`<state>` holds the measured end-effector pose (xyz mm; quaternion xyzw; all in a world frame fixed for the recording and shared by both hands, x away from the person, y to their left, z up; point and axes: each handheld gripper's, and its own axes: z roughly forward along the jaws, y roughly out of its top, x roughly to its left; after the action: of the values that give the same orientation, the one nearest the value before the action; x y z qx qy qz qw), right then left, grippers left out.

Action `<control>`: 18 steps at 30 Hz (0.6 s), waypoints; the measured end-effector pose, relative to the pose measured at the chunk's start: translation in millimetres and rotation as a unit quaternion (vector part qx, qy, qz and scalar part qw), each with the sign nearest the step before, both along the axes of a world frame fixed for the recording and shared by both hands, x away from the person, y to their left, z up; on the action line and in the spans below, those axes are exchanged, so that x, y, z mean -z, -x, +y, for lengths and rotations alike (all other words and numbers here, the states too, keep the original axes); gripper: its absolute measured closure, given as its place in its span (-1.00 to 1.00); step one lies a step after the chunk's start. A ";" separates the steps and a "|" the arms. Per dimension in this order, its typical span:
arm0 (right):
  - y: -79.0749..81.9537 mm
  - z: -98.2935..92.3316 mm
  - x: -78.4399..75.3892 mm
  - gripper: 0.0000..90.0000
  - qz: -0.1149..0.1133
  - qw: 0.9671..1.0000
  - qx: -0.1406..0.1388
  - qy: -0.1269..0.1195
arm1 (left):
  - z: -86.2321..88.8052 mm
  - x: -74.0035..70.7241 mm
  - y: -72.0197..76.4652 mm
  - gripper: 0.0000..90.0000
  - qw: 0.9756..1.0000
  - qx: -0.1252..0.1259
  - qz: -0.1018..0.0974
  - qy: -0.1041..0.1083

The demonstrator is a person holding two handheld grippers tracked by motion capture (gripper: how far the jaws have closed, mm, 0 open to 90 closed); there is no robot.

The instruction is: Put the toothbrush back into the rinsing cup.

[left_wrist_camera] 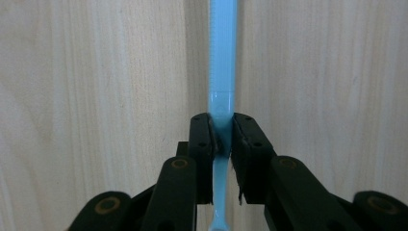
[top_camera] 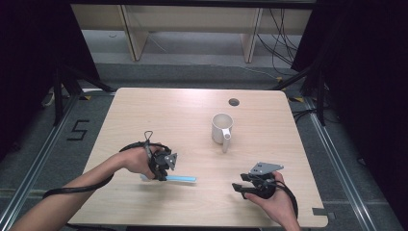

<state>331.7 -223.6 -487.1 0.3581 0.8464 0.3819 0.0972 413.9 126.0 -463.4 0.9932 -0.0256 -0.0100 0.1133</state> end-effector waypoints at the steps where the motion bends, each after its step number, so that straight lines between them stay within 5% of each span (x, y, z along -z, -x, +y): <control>1: 2.0 2.9 -0.2 0.04 0.011 1.000 0.001 -0.003 | 0.4 -2.0 0.9 0.74 1.000 0.001 0.001 -0.001; 4: 0.0 8.3 2.0 0.03 -0.004 1.000 -0.029 -0.002 | 0.6 -5.8 2.8 0.74 1.000 0.003 0.000 0.001; 18: 3.7 29.7 4.4 0.03 -0.003 0.998 -0.061 0.014 | 0.2 -14.3 4.1 0.74 1.000 0.007 0.000 0.010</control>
<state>328.1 -193.9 -491.5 0.3032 0.8716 0.3766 0.0806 409.8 126.2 -449.1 0.9918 -0.0325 -0.0109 0.1231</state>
